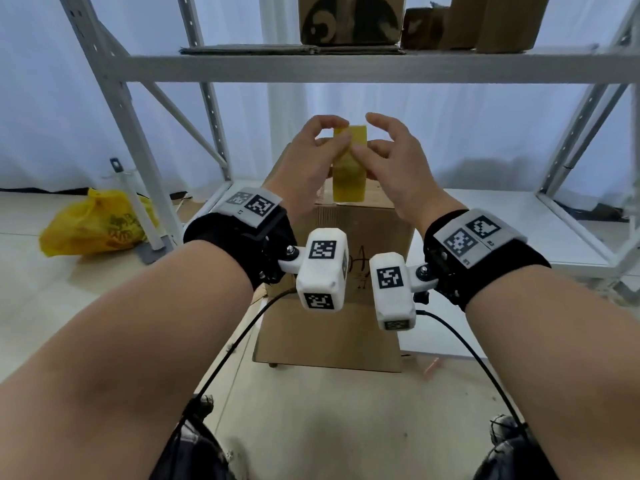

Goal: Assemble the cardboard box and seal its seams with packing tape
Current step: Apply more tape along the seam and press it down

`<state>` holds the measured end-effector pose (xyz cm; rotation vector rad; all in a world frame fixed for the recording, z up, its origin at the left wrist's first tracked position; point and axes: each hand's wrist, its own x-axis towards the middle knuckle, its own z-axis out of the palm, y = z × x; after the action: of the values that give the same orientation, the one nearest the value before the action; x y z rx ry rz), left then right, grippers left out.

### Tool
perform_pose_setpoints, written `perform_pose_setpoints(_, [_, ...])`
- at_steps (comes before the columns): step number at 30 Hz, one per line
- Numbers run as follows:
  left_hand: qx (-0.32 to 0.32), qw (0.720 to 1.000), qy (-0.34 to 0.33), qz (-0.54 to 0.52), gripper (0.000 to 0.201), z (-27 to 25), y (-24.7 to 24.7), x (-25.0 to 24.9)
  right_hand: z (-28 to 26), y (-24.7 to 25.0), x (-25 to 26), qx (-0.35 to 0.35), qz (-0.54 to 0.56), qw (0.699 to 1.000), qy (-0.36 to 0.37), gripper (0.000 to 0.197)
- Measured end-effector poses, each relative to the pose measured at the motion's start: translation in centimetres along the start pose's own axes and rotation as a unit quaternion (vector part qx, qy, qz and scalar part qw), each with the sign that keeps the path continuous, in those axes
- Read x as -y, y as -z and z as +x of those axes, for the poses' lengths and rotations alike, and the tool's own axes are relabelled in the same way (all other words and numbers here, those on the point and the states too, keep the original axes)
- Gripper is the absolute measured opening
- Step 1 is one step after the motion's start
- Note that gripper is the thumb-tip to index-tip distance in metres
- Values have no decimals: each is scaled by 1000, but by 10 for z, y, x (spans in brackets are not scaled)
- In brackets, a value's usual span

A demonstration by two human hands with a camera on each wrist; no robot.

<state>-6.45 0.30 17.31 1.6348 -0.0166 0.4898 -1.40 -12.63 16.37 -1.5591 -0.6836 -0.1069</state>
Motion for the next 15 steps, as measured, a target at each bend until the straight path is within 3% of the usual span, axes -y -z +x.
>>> perform_pose_setpoints(8, [-48, 991, -39, 122, 9, -8, 12, 11, -4, 8, -2, 44, -176, 982, 41, 50])
perform_pose_setpoints(15, [-28, 987, -61, 144, 19, -12, 3, 18, -15, 19, -3, 67, -237, 969, 31, 50])
